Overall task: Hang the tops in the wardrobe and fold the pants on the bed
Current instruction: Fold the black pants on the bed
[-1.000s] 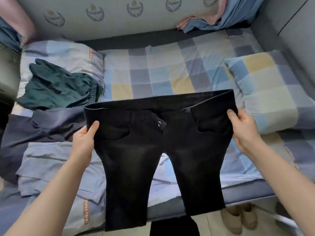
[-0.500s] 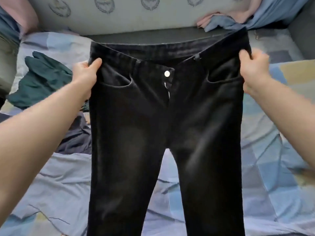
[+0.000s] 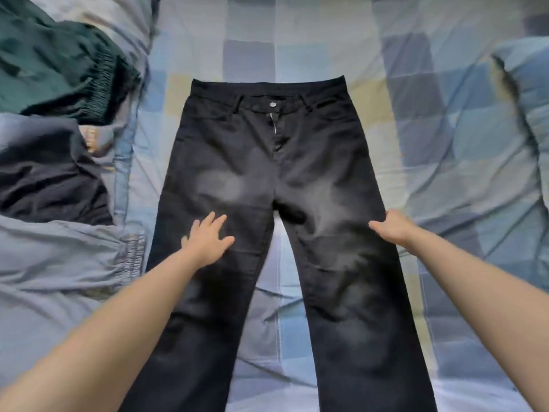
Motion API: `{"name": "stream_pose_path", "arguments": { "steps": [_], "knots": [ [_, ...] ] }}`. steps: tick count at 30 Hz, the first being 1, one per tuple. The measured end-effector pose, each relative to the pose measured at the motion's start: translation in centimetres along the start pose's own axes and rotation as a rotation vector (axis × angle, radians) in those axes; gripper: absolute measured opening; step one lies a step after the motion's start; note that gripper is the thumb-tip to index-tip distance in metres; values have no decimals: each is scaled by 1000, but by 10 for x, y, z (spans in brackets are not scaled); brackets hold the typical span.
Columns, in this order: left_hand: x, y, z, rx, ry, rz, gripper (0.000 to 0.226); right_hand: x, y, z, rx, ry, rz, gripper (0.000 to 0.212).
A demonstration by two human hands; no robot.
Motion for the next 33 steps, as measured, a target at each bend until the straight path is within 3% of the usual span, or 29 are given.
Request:
{"name": "stream_pose_path", "arguments": {
  "steps": [3,8,10,13,16,19,21,22,25,28,30,33],
  "knots": [
    [-19,-15,51,134,-92,-16,83,-12,32,21,57,27,99,61],
    [-50,-27,97,284,-14,47,108,-29,65,53,123,161,93,66],
    [-63,-26,107,340,31,39,113,-32,69,59,177,141,55,63],
    [-83,-22,119,448,127,32,96,-36,75,59,221,90,56,49],
    [-93,-14,129,383,178,24,72,-42,78,50,-18,241,119,31],
    [-102,-11,140,293,131,131,54,-60,62,56,-270,461,135,41],
    [-111,-16,146,348,32,288,44,-75,39,77,-187,491,5,48],
    [-119,-23,145,240,-17,314,42,-86,24,93,-109,479,-88,48],
    [-138,-63,129,-133,145,208,48,-122,-18,149,189,278,-268,29],
    [-152,-131,126,-288,465,-78,52,-157,-47,219,434,-79,-206,18],
    [-163,-173,135,-402,477,-307,54,-175,-63,257,573,-287,-106,18],
    [-185,-223,153,-587,438,-534,36,-203,-77,301,658,-465,-16,37]
  ]
}}
Point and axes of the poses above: each hand's wrist, its own x-axis towards the middle knuckle, its own z-axis out of the palm, y = z × x, the point moved 2 cm from there along x, towards the middle knuckle, and after that the axes turned 10 degrees about -z, right-handed, at the moved point
